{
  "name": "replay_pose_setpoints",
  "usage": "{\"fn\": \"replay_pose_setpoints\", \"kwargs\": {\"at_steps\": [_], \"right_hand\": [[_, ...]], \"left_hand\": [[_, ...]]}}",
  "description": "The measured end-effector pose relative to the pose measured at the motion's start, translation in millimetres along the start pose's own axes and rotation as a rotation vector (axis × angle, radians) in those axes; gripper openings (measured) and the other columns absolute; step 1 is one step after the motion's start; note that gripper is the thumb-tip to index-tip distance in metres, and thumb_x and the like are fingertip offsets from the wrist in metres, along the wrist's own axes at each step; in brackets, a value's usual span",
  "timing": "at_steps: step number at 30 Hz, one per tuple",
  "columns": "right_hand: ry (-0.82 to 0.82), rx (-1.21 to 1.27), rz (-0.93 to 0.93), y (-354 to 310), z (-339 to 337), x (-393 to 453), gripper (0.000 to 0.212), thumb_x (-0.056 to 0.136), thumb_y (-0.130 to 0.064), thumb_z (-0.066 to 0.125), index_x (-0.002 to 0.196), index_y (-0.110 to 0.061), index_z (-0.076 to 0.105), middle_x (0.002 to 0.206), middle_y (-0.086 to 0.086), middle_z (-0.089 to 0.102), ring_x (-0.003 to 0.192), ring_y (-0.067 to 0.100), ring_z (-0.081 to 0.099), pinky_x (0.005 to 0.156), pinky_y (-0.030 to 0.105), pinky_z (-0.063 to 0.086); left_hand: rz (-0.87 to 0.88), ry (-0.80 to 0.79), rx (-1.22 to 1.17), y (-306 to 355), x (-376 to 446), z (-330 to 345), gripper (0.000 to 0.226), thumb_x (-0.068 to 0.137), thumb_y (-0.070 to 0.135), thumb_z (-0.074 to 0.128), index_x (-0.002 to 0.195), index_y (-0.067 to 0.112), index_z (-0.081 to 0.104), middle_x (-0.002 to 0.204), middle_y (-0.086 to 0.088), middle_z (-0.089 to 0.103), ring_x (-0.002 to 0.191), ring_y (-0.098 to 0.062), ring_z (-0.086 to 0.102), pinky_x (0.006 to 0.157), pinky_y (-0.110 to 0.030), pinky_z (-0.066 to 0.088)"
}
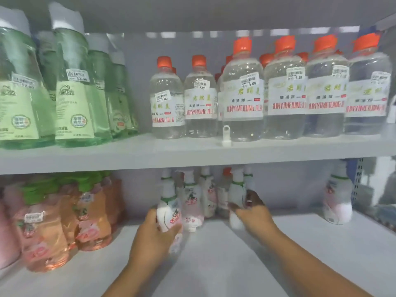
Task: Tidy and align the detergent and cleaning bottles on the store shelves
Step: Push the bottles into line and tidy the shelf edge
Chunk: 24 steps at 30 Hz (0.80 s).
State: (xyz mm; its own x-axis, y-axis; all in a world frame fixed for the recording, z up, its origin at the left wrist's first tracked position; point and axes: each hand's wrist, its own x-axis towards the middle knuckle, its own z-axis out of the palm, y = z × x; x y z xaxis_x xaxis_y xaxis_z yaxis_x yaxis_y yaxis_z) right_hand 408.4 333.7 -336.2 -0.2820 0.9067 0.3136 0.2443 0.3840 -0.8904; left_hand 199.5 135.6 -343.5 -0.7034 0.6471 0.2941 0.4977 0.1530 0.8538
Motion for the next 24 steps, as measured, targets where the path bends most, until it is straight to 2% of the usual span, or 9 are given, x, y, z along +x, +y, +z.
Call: {"fn": "replay_pose_setpoints", "kwargs": {"at_steps": [4, 6, 9, 11, 13, 15, 19, 22, 24], "right_hand": [[0.130, -0.032, 0.043, 11.8, -12.3, 12.0, 0.044, 0.063, -0.048, 0.091, 0.094, -0.033, 0.064, 0.083, -0.019, 0.071, 0.073, -0.004, 0.067, 0.056, 0.015, 0.048], [0.232, -0.036, 0.067, 18.8, -33.2, 17.1, 0.043, 0.063, -0.048, 0.090, 0.089, -0.032, 0.060, 0.080, -0.016, 0.069, 0.069, -0.001, 0.067, 0.052, 0.017, 0.047], [0.317, -0.121, 0.082, 33.5, -68.3, 25.3, 0.045, 0.070, -0.045, 0.090, 0.093, -0.028, 0.056, 0.086, -0.014, 0.063, 0.078, 0.015, 0.063, 0.068, 0.033, 0.047], [0.331, -0.131, 0.090, 43.5, -80.8, 27.6, 0.048, 0.073, -0.043, 0.090, 0.102, -0.025, 0.055, 0.089, -0.013, 0.061, 0.079, 0.017, 0.059, 0.071, 0.035, 0.044], [0.326, -0.091, 0.083, 46.4, -83.9, 27.6, 0.047, 0.077, -0.039, 0.088, 0.106, -0.024, 0.054, 0.091, -0.014, 0.061, 0.082, 0.019, 0.060, 0.068, 0.033, 0.042], [0.356, -0.070, 0.022, 40.0, -81.4, 24.5, 0.045, 0.079, -0.031, 0.088, 0.107, -0.022, 0.053, 0.090, -0.015, 0.057, 0.088, 0.024, 0.060, 0.064, 0.029, 0.043], [0.581, -0.034, -0.369, 13.4, -58.0, 5.3, 0.024, 0.088, -0.028, 0.074, 0.103, -0.026, 0.056, 0.094, -0.015, 0.052, 0.083, 0.011, 0.057, 0.071, 0.018, 0.044], [0.271, -0.011, -0.410, -14.5, -23.3, 4.2, 0.016, 0.090, -0.017, 0.069, 0.097, -0.025, 0.058, 0.094, -0.011, 0.062, 0.081, 0.010, 0.064, 0.065, 0.014, 0.046], [0.095, -0.062, -0.295, -32.1, -6.1, 18.8, 0.020, 0.093, -0.015, 0.069, 0.112, -0.018, 0.063, 0.106, -0.002, 0.065, 0.090, 0.021, 0.068, 0.069, 0.018, 0.047]], "left_hand": [[-0.067, 0.237, 0.090, -30.7, 46.5, -24.8, 0.028, 0.077, 0.046, 0.083, 0.084, 0.022, 0.070, 0.060, 0.010, 0.070, 0.056, -0.006, 0.067, 0.059, -0.031, 0.055], [-0.133, 0.214, 0.007, -42.4, 64.6, -26.5, 0.033, 0.076, 0.045, 0.085, 0.093, 0.020, 0.072, 0.070, 0.005, 0.073, 0.069, -0.022, 0.072, 0.073, -0.038, 0.060], [-0.180, 0.217, -0.006, -44.1, 71.1, -24.6, 0.049, 0.074, 0.045, 0.088, 0.106, 0.011, 0.072, 0.087, -0.007, 0.075, 0.087, -0.032, 0.074, 0.084, -0.043, 0.059], [0.003, 0.438, 0.110, -34.5, 64.6, -20.2, 0.057, 0.068, 0.043, 0.093, 0.099, -0.001, 0.073, 0.079, -0.017, 0.073, 0.077, -0.037, 0.072, 0.072, -0.041, 0.061], [0.214, 0.571, 0.092, -15.7, 50.9, -13.1, 0.037, 0.068, 0.037, 0.093, 0.086, 0.014, 0.070, 0.063, 0.001, 0.067, 0.061, -0.028, 0.064, 0.052, -0.025, 0.051], [0.295, 0.384, -0.038, 8.4, 42.4, 2.7, 0.028, 0.075, 0.037, 0.085, 0.089, 0.027, 0.062, 0.073, 0.010, 0.066, 0.067, -0.017, 0.063, 0.056, -0.021, 0.049], [0.151, 0.115, -0.102, 36.4, 45.4, 57.3, 0.078, 0.071, 0.041, 0.092, 0.135, 0.025, 0.050, 0.122, 0.004, 0.063, 0.109, -0.017, 0.066, 0.091, -0.038, 0.057], [0.163, 0.111, -0.102, 36.4, 46.4, 75.1, 0.066, 0.078, 0.033, 0.088, 0.134, 0.027, 0.053, 0.120, -0.001, 0.064, 0.108, -0.022, 0.068, 0.091, -0.043, 0.058], [0.162, 0.121, -0.128, 34.6, 42.8, 72.1, 0.058, 0.080, 0.027, 0.086, 0.130, 0.029, 0.056, 0.111, 0.000, 0.066, 0.099, -0.017, 0.069, 0.086, -0.041, 0.059]]}}
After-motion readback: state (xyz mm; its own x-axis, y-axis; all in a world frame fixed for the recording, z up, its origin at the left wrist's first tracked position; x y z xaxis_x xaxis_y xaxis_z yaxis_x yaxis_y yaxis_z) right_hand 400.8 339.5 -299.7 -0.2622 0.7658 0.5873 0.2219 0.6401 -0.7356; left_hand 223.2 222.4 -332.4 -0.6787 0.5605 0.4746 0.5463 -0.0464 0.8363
